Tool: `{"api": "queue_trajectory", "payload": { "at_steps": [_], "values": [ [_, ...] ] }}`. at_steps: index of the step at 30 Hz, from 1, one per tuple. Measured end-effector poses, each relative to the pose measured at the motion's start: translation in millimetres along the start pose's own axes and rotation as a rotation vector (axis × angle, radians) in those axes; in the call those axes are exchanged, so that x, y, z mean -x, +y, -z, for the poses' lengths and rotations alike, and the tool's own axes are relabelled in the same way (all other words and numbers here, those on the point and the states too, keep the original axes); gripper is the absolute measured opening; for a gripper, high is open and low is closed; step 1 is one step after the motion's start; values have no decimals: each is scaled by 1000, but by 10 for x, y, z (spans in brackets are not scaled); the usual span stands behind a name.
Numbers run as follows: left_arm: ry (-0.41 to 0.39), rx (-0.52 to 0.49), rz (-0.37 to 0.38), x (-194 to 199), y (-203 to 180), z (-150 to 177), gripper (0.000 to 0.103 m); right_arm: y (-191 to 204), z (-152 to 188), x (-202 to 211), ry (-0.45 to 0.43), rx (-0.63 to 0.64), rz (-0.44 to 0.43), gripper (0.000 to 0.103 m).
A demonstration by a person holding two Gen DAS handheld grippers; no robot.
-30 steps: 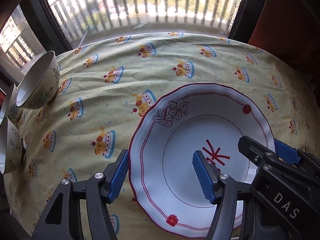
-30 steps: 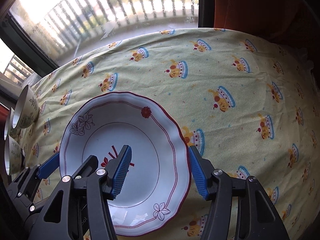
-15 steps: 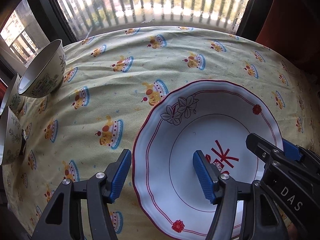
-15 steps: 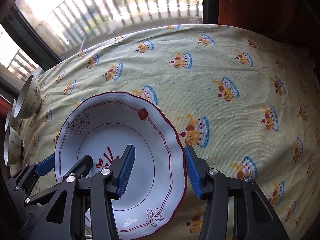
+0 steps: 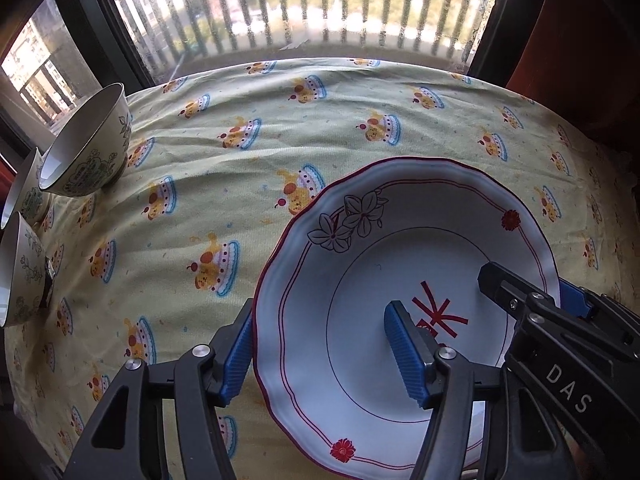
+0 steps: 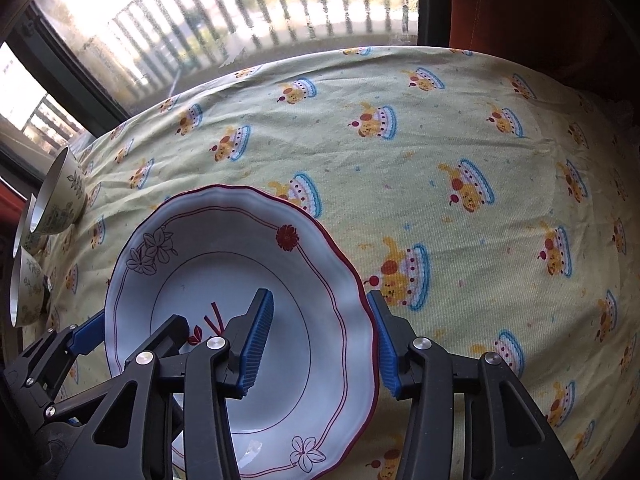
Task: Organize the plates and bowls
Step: 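Lift the red-rimmed dish with both grippers and carry it toward the plate stack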
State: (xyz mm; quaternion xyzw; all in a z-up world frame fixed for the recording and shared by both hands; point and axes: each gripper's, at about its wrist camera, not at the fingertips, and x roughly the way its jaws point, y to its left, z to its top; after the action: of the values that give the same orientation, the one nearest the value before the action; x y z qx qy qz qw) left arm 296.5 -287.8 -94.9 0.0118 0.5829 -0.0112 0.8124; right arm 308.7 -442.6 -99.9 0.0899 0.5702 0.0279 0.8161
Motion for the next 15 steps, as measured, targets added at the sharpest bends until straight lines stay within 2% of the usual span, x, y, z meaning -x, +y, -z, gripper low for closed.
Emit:
{"api": "queue_trajectory", "payload": {
  "at_steps": [7, 15],
  "values": [
    [-46, 13, 21, 284, -12, -14, 64, -19, 13, 320, -57, -27, -3, 51],
    [-139, -3, 19, 674, -8, -5, 63, 95, 13, 720, -145, -24, 23, 51]
  ]
}}
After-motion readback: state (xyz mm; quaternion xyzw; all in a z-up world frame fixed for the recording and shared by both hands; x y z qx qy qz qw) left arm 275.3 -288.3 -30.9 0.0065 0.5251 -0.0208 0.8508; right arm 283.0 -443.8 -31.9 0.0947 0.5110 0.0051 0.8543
